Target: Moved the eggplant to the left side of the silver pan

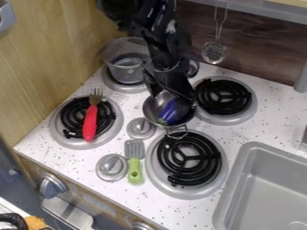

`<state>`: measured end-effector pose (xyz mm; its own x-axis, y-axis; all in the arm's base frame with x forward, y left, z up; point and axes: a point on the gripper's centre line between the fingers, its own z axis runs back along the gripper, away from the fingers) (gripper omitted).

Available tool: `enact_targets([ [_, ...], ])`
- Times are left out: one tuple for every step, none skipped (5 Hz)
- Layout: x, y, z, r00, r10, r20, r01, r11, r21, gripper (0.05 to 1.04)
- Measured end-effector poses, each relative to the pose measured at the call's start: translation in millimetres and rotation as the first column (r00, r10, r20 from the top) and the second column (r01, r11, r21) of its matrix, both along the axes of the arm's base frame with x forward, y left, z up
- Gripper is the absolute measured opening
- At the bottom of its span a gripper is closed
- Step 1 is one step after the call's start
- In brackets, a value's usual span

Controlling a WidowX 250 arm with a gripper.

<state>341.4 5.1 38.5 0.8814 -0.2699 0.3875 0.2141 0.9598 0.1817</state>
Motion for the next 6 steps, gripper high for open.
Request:
enact_targets([
  [8.0, 4.2, -4.2, 0.999, 0.021, 0.046, -0.022, 1.0, 0.019, 0.999],
  [15.8, 4.2, -20.0, 0.999, 0.035, 0.037, -0.036, 0.999, 0.013, 0.999],
  [25.9, 2.4, -29.8, 1.0, 0.021, 0.016, -0.021, 0.999, -0.027, 0.999],
  [29.7, 4.8, -37.9, 1.0, 0.018, 0.018, -0.018, 0.999, -0.044, 0.999],
  [31.6, 4.3, -42.6, 1.0, 0.004, 0.023, -0.003, 0.999, -0.045, 0.999],
  [33.2, 4.9, -45.3, 1.0, 0.006, 0.024, -0.004, 0.999, -0.048, 0.999],
])
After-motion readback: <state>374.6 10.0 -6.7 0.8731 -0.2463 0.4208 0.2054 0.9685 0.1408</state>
